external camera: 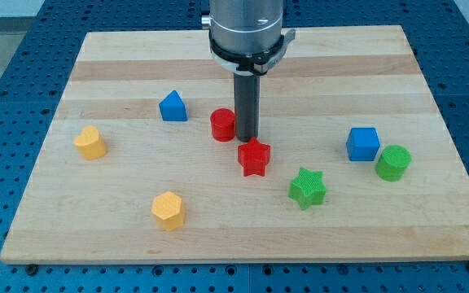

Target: Push the green circle into the yellow hexagon

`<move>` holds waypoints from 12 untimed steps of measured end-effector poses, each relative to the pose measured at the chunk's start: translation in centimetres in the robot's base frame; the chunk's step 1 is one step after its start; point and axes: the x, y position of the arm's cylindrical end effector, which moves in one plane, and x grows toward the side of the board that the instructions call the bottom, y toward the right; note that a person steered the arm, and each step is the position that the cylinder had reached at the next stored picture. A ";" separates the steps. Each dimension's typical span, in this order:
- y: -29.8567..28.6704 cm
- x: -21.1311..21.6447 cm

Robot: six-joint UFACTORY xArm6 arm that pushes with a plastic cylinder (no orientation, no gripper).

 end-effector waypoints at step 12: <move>23.0 7.1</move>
